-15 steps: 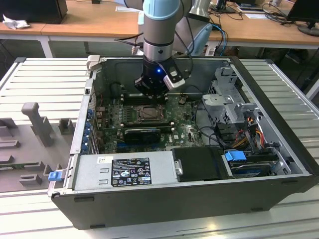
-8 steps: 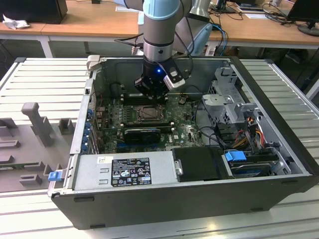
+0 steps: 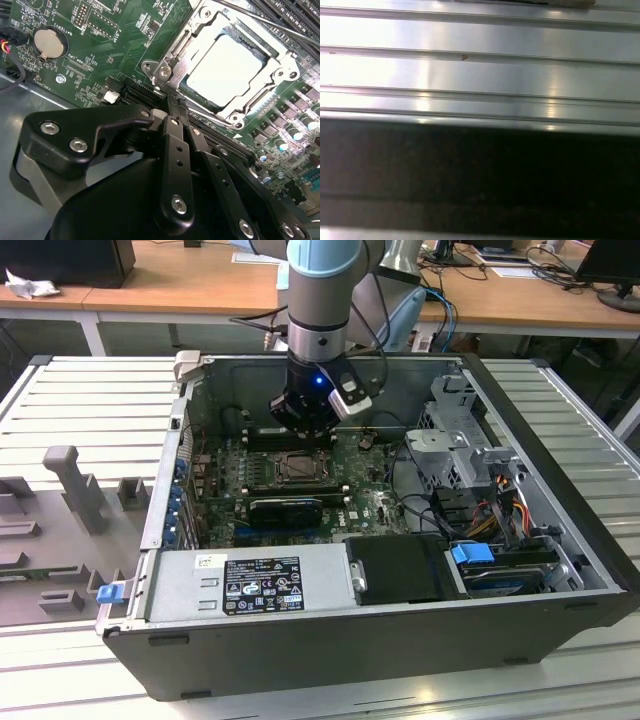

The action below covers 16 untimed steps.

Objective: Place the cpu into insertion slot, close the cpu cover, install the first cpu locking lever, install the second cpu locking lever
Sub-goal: 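Install the first cpu locking lever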

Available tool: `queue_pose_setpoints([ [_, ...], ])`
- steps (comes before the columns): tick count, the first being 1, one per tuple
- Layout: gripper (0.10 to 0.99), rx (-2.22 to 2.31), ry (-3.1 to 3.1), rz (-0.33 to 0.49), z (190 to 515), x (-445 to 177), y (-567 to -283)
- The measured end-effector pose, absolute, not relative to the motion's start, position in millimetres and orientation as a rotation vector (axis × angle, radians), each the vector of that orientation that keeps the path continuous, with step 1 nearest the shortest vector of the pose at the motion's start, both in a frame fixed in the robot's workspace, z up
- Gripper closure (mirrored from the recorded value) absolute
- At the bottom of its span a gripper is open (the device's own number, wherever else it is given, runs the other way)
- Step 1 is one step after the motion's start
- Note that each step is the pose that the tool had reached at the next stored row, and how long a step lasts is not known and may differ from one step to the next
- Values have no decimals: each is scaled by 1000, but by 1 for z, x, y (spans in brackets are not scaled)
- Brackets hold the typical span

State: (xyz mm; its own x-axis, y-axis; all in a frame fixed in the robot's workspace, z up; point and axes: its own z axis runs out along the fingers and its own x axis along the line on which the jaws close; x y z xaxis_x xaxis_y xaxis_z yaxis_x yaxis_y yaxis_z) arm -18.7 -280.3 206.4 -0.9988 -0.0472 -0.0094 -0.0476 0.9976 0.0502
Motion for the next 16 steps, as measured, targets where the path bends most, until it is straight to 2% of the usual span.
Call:
queue_pose_setpoints([
  [16,980,-76,3133,60,201,-19,-279],
])
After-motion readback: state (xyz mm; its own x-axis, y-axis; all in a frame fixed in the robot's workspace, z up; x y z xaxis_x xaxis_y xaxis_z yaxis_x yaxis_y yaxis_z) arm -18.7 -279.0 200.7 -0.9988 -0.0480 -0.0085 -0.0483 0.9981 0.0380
